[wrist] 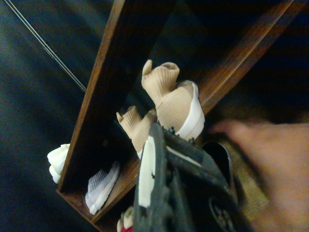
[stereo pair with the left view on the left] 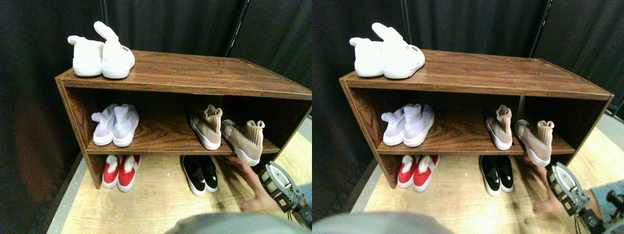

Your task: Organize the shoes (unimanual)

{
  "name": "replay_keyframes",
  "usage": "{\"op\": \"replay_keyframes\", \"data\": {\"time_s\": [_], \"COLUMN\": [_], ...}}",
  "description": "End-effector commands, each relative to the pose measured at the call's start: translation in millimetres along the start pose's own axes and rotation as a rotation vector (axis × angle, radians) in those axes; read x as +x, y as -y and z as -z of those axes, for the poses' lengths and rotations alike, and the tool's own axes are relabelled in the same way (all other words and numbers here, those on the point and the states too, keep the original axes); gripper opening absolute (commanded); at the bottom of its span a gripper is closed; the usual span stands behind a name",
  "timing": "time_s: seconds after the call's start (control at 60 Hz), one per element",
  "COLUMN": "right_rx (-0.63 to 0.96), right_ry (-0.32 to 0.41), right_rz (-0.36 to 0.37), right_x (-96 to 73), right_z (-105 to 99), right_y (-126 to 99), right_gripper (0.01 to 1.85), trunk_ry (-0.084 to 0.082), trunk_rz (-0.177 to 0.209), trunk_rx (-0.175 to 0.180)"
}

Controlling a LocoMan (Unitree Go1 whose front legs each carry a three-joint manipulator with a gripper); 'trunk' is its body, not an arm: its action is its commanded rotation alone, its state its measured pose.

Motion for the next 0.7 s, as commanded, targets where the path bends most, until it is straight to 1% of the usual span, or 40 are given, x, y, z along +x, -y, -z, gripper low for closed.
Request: {"op": "replay_keyframes", "data": {"time_s": [0.017,0.117,0.133,0.383,0.567,0.7], "right_rx": [0.000,-0.002,-0.001,-0.007,0.013,-0.004], "right_ry": [0.005,0.003,0.006,0.005,0.010,0.018], "right_rz": [-0.042,-0.050,-0.052,-0.057,-0.043,-0.036], "right_x": [0.7,0.2,0.0,-2.3,-4.2,-6.3], "right_z": [0.6,0.4,0.6,0.2,0.9,1.5], "right_y": [-6.8,-6.5,-6.6,-8.0,-8.9,-10.7], "right_gripper": [0.06,0.06,0.06,0.06,0.06,0.06], "trunk_ry": [0.007,0.007,0.003,0.002,0.003,0.003], "trunk_rz": [-0.005,-0.005,0.003,0.008,0.010,0.010], "trunk_rx": [-0.008,-0.008,-0.004,0.001,0.003,0.003]}}
